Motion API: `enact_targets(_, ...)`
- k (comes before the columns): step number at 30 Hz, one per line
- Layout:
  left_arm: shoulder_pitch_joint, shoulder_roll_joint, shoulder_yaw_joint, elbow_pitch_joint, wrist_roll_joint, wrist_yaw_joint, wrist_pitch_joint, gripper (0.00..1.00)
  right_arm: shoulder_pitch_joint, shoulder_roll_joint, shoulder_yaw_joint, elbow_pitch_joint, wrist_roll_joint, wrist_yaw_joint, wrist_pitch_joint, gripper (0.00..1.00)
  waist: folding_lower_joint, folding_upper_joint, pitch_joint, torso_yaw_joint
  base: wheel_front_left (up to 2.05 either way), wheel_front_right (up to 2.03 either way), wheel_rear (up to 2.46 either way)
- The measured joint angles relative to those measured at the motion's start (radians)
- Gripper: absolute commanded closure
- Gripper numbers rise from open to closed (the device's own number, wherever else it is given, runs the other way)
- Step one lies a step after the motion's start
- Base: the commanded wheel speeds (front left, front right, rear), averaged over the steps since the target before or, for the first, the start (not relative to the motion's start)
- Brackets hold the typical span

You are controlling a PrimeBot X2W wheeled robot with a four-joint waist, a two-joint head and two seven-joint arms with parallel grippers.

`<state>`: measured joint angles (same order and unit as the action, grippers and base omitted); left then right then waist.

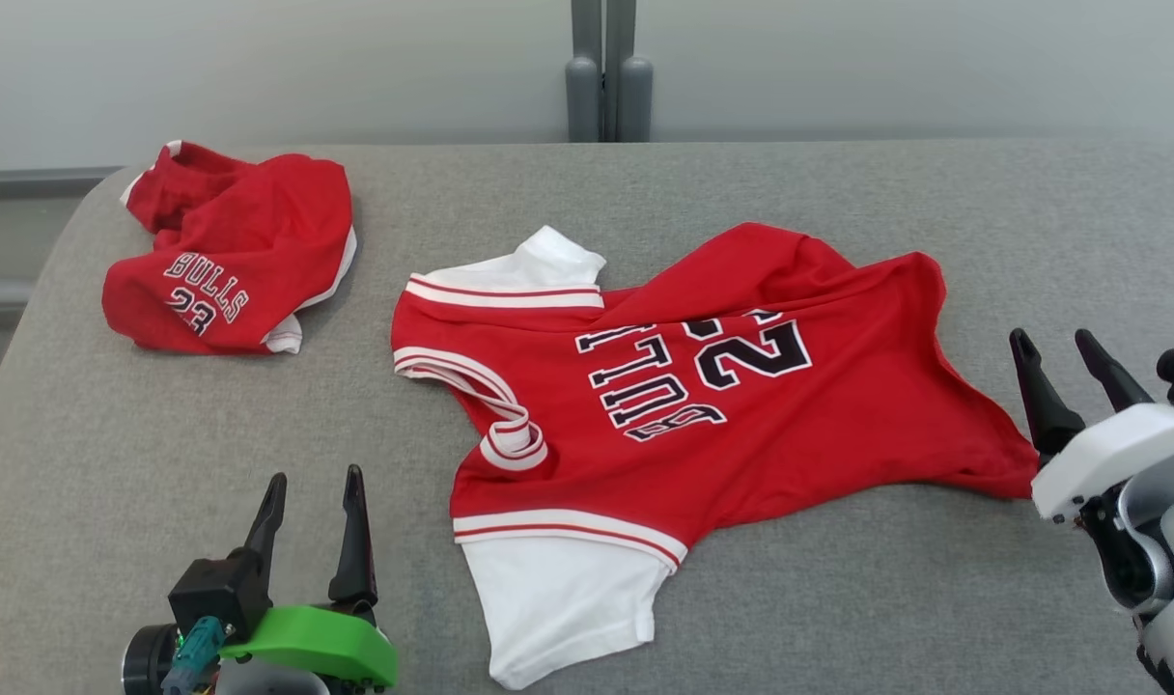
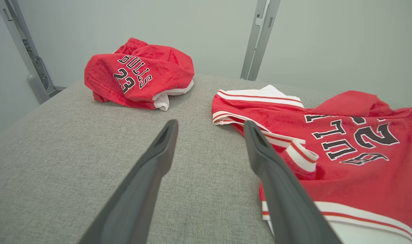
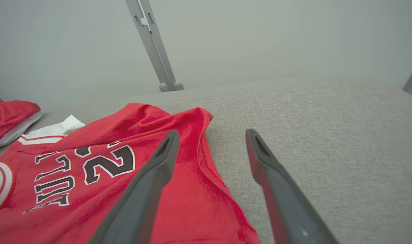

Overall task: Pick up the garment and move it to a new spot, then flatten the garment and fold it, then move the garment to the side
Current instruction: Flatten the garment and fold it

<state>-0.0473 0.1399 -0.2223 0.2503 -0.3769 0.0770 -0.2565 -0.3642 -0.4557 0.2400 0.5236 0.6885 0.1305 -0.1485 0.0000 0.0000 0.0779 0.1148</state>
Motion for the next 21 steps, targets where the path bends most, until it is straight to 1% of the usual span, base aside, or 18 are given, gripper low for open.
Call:
enact_targets(2,0.007,0.003,0.003,-0.008,-0.003,0.003,0.0,0.0,0.048,0.008,-0.016,-0.032,-0.023,0.0,-0.028,0.0,0.0,0.0,-0.016,-0.021,0.0,0.0,0.0)
enact_targets(6,0.029,0.005,0.0,-0.013,-0.007,0.004,0.0,0.0,0.165,0.046,-0.069,-0.086,-0.053,0.0,-0.067,0.0,0.0,0.0,-0.049,-0.054,0.0,0.0,0.0)
enact_targets(10,0.037,0.005,-0.004,-0.02,-0.01,0.006,0.005,0.0,0.257,0.088,-0.128,-0.113,-0.075,0.0,-0.078,0.0,0.0,0.0,-0.074,-0.077,0.0,0.0,0.0)
enact_targets(14,0.038,0.012,-0.007,-0.027,-0.01,0.006,0.009,0.0,0.293,0.106,-0.156,-0.136,-0.105,0.0,-0.072,0.0,0.0,0.0,-0.081,-0.085,0.0,0.0,0.0)
enact_targets(21,0.042,0.018,-0.021,-0.03,-0.01,0.006,0.018,0.0,0.319,0.145,-0.192,-0.158,-0.147,0.0,-0.05,0.0,0.0,0.0,-0.08,-0.072,0.0,0.0,0.0)
